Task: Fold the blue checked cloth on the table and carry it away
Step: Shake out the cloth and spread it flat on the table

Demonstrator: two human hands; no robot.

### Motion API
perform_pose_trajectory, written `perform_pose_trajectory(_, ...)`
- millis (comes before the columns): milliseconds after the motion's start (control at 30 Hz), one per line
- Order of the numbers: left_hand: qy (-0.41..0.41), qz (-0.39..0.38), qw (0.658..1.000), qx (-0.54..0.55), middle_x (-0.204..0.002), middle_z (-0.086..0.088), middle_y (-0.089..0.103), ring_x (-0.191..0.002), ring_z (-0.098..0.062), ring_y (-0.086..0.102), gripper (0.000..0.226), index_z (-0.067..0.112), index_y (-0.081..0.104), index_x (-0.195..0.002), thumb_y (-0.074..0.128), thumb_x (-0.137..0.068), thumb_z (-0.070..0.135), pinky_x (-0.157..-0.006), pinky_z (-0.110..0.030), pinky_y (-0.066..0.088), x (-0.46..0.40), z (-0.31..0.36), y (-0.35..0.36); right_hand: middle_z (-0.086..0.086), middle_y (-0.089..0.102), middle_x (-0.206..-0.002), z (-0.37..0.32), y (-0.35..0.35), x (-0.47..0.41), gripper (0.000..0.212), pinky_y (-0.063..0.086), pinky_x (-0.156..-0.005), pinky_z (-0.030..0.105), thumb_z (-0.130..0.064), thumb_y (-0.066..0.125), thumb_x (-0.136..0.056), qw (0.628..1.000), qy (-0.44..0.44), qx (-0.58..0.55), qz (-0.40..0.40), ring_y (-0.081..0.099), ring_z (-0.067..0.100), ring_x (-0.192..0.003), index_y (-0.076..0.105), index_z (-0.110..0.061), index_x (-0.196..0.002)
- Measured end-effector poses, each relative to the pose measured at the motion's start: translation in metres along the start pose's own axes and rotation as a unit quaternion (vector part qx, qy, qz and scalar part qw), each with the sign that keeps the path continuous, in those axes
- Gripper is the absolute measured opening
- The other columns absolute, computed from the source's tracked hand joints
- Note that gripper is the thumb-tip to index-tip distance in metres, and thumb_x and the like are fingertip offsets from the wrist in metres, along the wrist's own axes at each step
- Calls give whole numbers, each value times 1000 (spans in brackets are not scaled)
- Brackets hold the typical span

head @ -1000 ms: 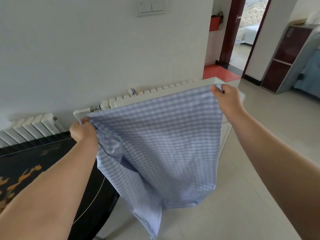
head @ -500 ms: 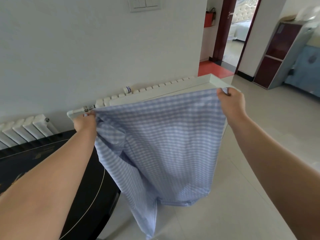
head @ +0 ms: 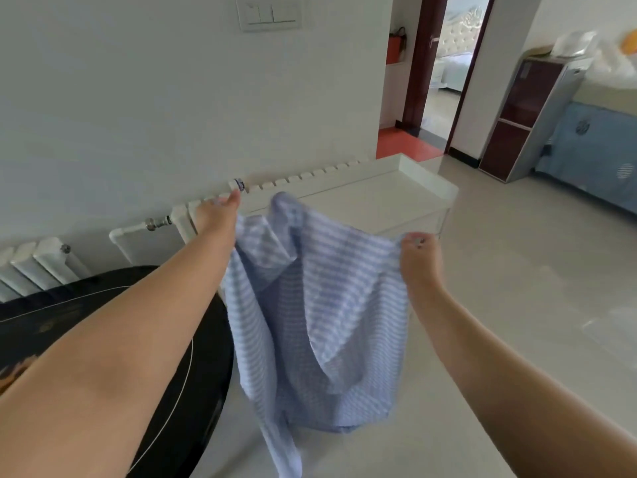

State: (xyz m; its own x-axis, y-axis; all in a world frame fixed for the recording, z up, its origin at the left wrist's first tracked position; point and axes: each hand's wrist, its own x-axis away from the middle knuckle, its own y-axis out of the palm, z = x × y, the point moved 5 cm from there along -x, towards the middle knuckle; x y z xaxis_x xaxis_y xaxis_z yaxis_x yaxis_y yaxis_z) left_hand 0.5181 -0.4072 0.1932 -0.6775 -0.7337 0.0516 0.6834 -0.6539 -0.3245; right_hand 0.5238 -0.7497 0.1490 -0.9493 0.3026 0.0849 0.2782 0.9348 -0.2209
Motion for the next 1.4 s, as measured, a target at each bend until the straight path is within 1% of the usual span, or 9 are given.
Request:
perform_pose_trajectory(100, 43, 4, 999, 10, -115, -11, 66, -112, -26, 60, 47, 6, 67, -112, 53, -93, 46, -75, -18, 38, 31, 26, 26, -3, 53, -64, -6, 39, 62, 22, 49, -50, 28, -6, 47, -93, 985, -42, -50, -158, 47, 10, -46, 56, -22, -105)
perform_pose_trajectory(200, 78, -55, 991, 89, -89, -7, 67, -90, -25, 66, 44, 6, 67, -95, 55, -92, 47, -72, -27, 46, 58, 35, 54, -17, 57, -52, -21, 58, 87, 18, 58, -78, 44, -12, 54, -94, 960, -116, -30, -255, 56, 1, -54, 65, -26, -96)
perform_pose_trajectory(300, 108, -101, 982, 116, -73, 3, 60, -67, -9, 57, 37, 11, 62, -88, 50, -95, 46, -62, -16, 45, 88, 32, 65, -22, 65, -73, -43, 50, 88, 14, 54, -84, 29, -20, 60, -92, 944, -203, 48, -255, 64, 1, -79, 72, -23, -98)
perform_pose_trajectory(533, 68, -133, 981, 122, -68, 0, 54, -68, -14, 52, 46, 17, 55, -72, 41, -97, 52, -66, -28, 45, 124, 19, 47, -17, 71, -100, -43, 40, 115, 30, 46, -85, 11, -25, 61, -88, 883, -238, 170, -367, 63, -9, -93, 64, -33, -116)
perform_pose_trajectory(667, 59, -154, 979, 123, -65, 0, 47, -61, -12, 45, 47, 14, 51, -73, 37, -98, 50, -59, -23, 40, 143, 14, 44, -13, 72, -89, -45, 33, 119, 20, 43, -69, 15, -23, 57, -92, 898, -279, 220, -259, 61, 2, -76, 70, -34, -103)
perform_pose_trajectory(867, 144, -154, 965, 158, -69, -1, 32, -67, -17, 32, 45, 14, 39, -79, 24, -100, 50, -65, -31, 32, 167, 11, 34, -1, 58, -86, -64, 20, 131, 14, 42, -80, 33, -32, 68, -81, 864, -436, 220, -120, 50, 19, -88, 72, -19, -81)
perform_pose_trajectory(933, 156, -175, 955, 179, -67, -1, 32, -66, -17, 31, 49, 13, 40, -76, 19, -101, 49, -65, -32, 33, 176, 8, 34, -2, 52, -102, -63, 22, 122, 14, 37, -86, 31, -29, 72, -80, 883, -374, 210, -189, 46, 16, -98, 70, -16, -77)
perform_pose_trajectory(1033, 167, -169, 957, 167, -64, -1, 36, -62, -14, 36, 50, 12, 42, -71, 16, -104, 40, -64, -26, 34, 188, 5, 34, 0, 52, -73, -56, 26, 110, 25, 33, -65, 28, -26, 70, -82, 902, -237, 189, -307, 44, 11, -67, 65, -2, -77)
perform_pose_trajectory(1400, 139, -236, 958, 85, -73, 5, 66, -68, -7, 56, 14, 16, 69, -85, 58, -94, 17, -67, -23, 48, 193, -15, 19, -10, 54, -64, -52, -4, 107, 16, 36, -60, 27, -30, 68, -85, 919, -259, 209, -212, 48, 2, -61, 64, -20, -73)
